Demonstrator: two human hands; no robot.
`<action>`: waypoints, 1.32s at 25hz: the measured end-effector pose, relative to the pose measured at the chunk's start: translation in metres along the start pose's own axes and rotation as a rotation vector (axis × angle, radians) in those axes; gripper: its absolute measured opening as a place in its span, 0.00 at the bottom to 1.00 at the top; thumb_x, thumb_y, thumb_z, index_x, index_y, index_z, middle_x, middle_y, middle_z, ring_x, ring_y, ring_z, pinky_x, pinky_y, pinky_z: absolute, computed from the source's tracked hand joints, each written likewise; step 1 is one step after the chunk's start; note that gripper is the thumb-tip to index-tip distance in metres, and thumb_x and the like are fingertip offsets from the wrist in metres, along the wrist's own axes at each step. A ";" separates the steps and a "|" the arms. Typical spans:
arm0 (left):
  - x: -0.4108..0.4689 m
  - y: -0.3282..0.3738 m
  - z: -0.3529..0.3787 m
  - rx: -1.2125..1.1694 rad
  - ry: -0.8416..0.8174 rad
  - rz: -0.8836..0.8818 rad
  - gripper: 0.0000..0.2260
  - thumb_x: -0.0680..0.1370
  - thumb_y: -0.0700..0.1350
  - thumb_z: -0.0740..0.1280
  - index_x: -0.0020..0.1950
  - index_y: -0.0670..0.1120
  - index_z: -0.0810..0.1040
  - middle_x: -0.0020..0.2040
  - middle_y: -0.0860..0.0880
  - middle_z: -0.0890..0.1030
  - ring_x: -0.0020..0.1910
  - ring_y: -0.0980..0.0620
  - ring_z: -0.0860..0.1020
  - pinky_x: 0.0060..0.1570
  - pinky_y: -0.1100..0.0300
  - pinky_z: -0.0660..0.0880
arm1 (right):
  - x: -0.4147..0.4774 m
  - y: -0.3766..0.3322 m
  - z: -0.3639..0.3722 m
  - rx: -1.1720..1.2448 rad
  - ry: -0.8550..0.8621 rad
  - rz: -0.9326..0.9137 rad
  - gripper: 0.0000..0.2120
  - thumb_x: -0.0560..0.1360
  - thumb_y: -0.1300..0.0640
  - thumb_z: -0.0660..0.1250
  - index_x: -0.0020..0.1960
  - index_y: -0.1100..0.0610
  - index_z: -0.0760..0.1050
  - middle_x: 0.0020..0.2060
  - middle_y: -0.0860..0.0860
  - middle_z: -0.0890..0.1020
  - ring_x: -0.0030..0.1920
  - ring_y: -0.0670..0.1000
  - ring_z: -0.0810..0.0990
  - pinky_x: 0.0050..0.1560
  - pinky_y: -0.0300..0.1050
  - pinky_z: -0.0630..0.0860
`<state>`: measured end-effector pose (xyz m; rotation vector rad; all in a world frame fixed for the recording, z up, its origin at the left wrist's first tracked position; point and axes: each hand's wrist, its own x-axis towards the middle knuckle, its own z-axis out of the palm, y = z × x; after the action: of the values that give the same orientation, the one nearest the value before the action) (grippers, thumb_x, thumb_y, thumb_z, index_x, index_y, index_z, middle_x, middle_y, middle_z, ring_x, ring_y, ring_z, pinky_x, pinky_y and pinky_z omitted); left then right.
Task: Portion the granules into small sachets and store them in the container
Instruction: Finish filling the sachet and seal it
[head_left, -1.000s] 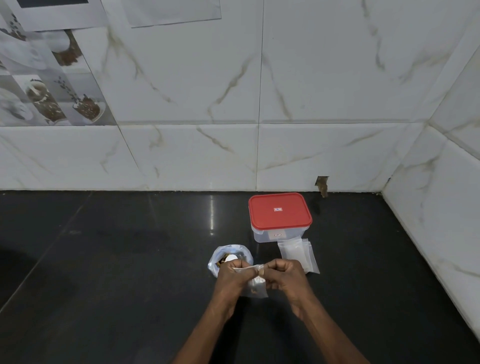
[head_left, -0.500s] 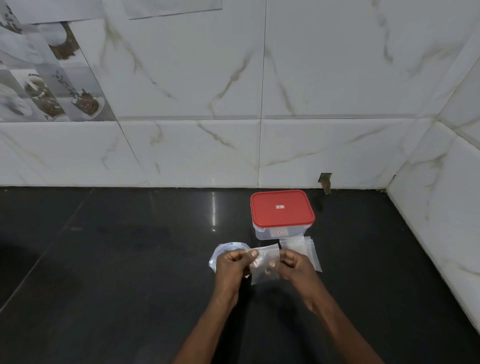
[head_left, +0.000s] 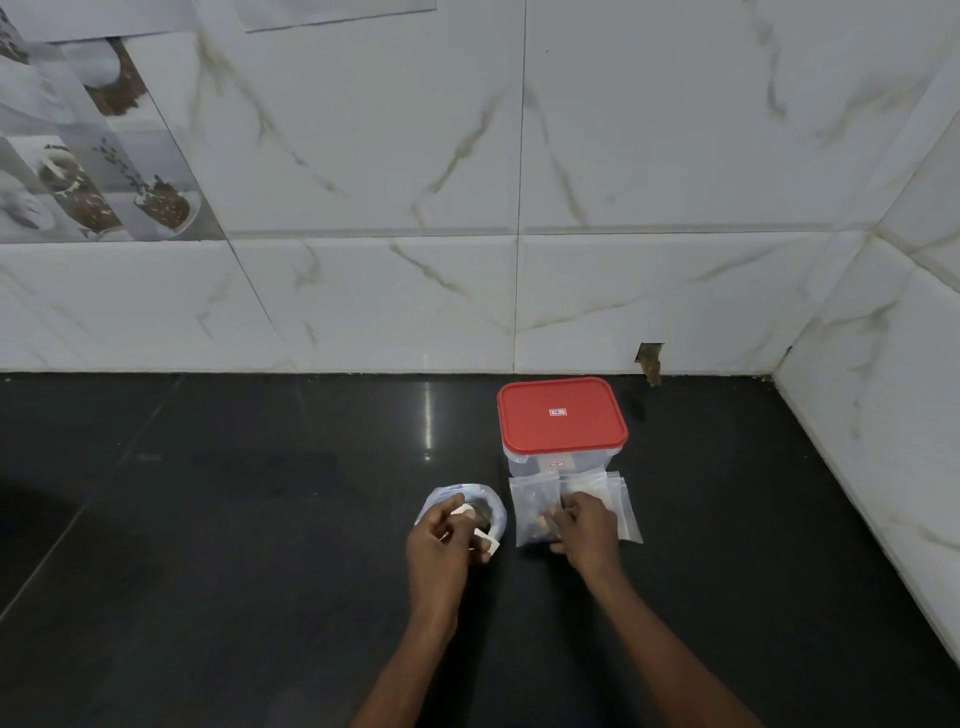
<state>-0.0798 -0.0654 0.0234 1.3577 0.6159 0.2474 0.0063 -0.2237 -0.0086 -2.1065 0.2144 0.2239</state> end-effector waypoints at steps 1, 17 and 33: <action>-0.003 -0.003 -0.003 0.015 0.011 0.006 0.10 0.78 0.36 0.68 0.56 0.45 0.84 0.34 0.40 0.83 0.31 0.47 0.77 0.35 0.53 0.77 | 0.003 -0.002 0.002 -0.204 0.049 -0.074 0.09 0.79 0.56 0.65 0.49 0.62 0.76 0.45 0.59 0.82 0.46 0.58 0.83 0.45 0.52 0.81; 0.006 -0.044 -0.030 0.281 0.329 -0.014 0.09 0.77 0.45 0.72 0.57 0.48 0.81 0.41 0.51 0.83 0.39 0.47 0.83 0.45 0.46 0.82 | -0.012 0.036 0.034 -0.826 0.004 -0.566 0.23 0.61 0.61 0.79 0.56 0.54 0.82 0.49 0.55 0.83 0.47 0.56 0.83 0.40 0.49 0.81; 0.036 -0.040 -0.016 -0.176 0.290 -0.236 0.17 0.81 0.33 0.66 0.68 0.42 0.71 0.58 0.45 0.79 0.48 0.41 0.84 0.34 0.58 0.84 | 0.015 0.056 -0.011 -0.697 0.241 -0.181 0.31 0.64 0.64 0.78 0.67 0.60 0.75 0.52 0.59 0.83 0.55 0.61 0.80 0.61 0.58 0.74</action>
<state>-0.0664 -0.0422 -0.0263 1.0762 0.9673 0.3027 0.0079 -0.2624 -0.0527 -2.8299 0.0885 -0.0837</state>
